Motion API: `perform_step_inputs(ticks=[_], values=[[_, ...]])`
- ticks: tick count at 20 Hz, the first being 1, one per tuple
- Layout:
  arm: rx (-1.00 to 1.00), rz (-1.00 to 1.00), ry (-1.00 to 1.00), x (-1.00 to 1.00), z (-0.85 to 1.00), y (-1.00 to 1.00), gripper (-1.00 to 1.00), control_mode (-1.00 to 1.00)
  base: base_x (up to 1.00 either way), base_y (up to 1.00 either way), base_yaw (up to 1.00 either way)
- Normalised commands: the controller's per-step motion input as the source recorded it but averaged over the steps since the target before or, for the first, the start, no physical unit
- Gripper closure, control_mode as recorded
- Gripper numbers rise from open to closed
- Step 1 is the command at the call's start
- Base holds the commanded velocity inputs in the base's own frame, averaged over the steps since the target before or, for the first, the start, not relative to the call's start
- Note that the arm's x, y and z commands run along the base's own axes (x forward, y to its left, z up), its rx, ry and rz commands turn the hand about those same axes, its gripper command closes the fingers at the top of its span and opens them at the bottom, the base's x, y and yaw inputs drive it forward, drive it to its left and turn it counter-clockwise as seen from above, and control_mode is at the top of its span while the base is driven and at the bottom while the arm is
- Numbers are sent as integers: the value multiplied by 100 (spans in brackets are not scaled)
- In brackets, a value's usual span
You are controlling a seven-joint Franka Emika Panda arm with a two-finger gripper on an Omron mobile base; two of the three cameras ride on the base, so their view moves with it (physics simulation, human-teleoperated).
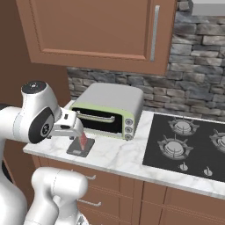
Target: Take the steak from the fridge and place it on the digital scale on the counter by the fridge. Wait a few seconds for a reading, then move it to the plate on the dining counter.
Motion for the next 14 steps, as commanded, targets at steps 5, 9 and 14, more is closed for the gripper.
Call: perform_step_inputs(ticks=[5,9,14], values=[[0,0,0,0,0,0,-100,-100,0,0,0],[0,0,0,0,0,0,-100,-100,0,0,0],[0,0,0,0,0,0,-100,-100,0,0,0]])
